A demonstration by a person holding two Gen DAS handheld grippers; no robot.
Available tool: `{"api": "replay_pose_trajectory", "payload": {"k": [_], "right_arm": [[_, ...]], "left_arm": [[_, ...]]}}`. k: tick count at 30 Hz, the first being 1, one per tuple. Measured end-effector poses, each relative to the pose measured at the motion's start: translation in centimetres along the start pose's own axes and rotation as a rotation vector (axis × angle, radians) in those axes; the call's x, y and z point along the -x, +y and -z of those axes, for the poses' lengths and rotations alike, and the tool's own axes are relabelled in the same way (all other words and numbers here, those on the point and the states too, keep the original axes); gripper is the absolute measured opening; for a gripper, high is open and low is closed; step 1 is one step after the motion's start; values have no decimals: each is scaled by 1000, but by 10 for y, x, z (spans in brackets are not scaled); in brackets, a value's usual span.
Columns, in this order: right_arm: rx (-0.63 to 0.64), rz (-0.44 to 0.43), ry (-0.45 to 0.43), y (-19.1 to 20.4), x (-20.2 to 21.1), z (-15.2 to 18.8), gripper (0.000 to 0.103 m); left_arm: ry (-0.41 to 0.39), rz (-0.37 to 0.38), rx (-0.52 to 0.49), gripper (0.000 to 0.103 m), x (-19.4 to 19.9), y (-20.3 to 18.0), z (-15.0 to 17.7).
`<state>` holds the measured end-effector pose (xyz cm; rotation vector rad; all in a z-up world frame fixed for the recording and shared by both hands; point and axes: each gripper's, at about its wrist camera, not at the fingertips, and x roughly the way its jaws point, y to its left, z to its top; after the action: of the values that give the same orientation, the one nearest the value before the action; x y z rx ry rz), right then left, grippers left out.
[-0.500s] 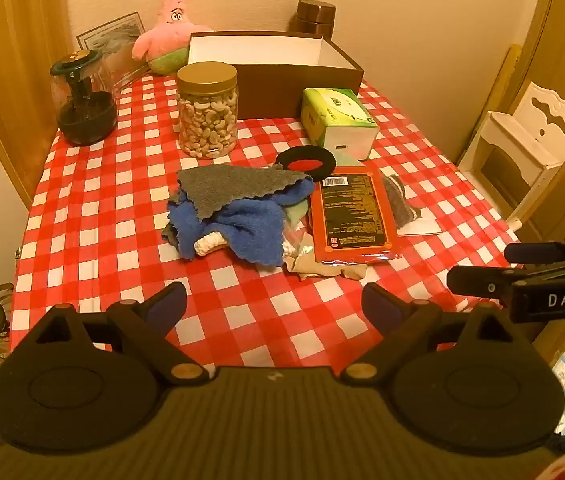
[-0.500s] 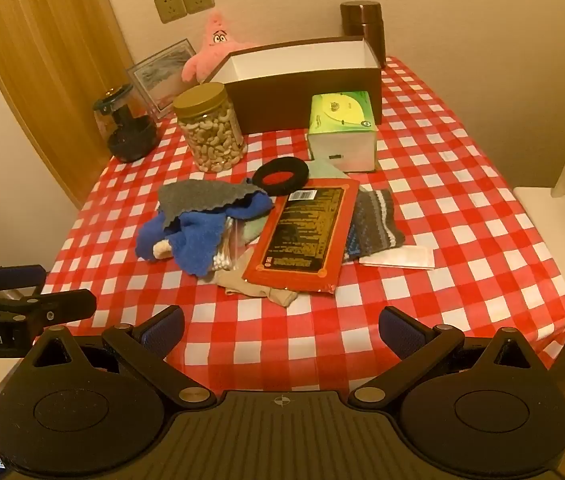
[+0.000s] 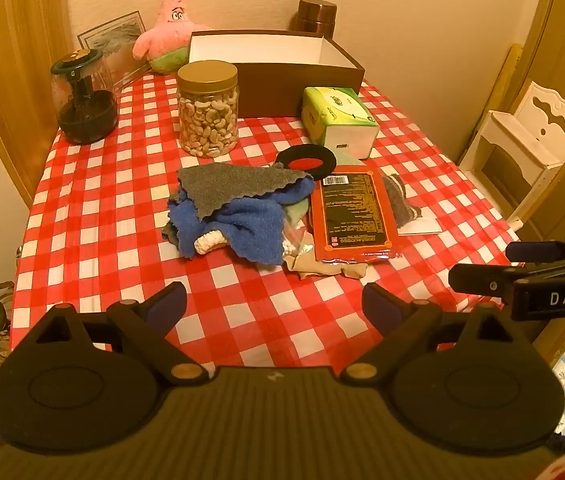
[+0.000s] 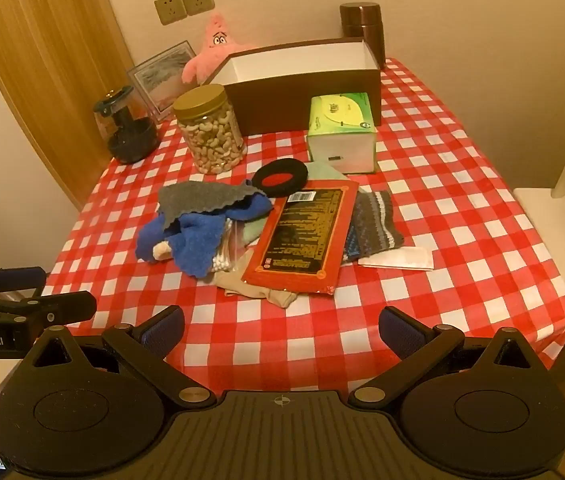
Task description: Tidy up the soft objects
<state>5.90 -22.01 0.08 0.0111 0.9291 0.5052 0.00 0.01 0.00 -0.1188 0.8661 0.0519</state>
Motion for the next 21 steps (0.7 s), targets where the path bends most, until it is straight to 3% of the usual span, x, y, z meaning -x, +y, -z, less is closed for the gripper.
{"api": "replay_pose_trajectory", "payload": {"k": [21], "right_arm": [[1, -1, -6, 0, 0, 0, 103]], "left_arm": [[2, -1, -1, 94, 0, 0, 0]]}}
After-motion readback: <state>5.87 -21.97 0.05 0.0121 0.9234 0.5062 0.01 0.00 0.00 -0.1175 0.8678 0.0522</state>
